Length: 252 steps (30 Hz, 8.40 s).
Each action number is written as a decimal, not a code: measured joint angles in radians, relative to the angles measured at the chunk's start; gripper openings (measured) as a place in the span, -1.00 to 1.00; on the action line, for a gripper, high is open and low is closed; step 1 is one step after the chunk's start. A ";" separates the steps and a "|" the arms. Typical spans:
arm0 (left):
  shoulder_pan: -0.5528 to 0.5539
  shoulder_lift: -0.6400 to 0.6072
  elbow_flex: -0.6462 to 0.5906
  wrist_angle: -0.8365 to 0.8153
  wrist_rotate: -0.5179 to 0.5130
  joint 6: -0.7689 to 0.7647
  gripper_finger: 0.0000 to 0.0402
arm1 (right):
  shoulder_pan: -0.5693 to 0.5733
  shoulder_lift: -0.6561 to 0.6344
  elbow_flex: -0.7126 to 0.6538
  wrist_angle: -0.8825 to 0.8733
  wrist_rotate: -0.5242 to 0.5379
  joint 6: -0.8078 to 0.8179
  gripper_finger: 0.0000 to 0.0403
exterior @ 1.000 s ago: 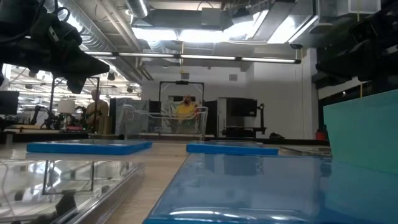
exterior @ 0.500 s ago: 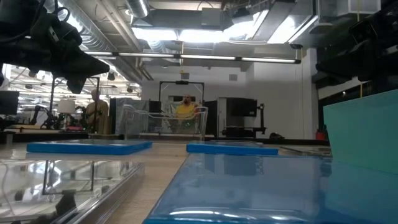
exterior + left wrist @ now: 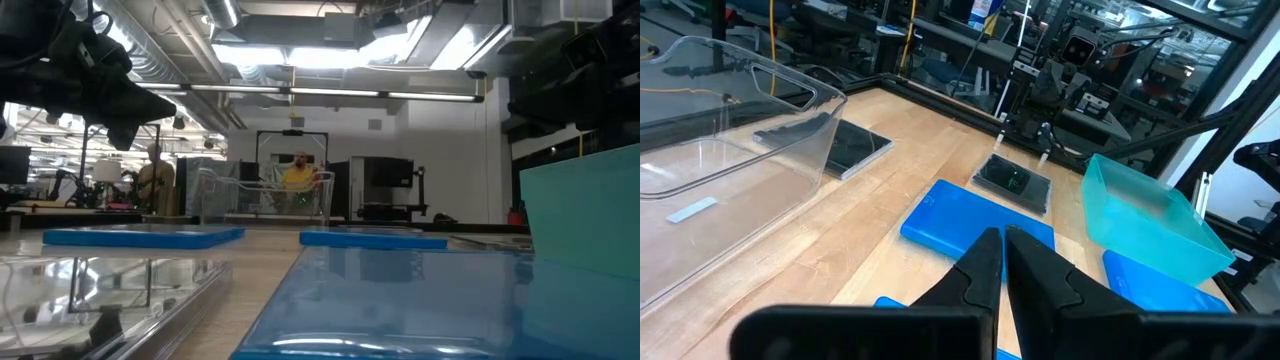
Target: Pick & place jewel cases by type
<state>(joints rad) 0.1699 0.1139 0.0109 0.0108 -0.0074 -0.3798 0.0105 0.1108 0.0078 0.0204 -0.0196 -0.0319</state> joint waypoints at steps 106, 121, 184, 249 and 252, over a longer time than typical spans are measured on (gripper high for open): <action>0.000 0.115 0.205 -0.711 0.237 -0.539 -0.69 | -0.094 1.893 1.377 -0.307 -0.138 0.046 -0.77; -0.001 0.146 0.159 -0.582 0.089 -0.626 -0.37 | -0.095 2.008 1.428 -0.253 -0.140 0.000 -0.77; -0.001 0.935 0.270 -0.245 0.111 -0.718 -0.33 | -0.114 2.210 1.669 -0.378 -0.250 -0.107 -0.77; -0.122 0.839 0.454 -0.274 -0.026 -0.602 -0.91 | -0.152 2.084 1.663 -0.545 -0.146 -0.190 -0.77; -0.122 0.797 0.471 -0.297 -0.029 -0.528 -0.90 | -0.173 2.023 1.665 -0.631 -0.099 -0.192 -0.77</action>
<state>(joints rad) 0.0479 0.9107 0.4819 -0.2859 -0.0368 -0.9079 -0.1627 2.1341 1.6730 -0.6107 -0.1188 -0.2238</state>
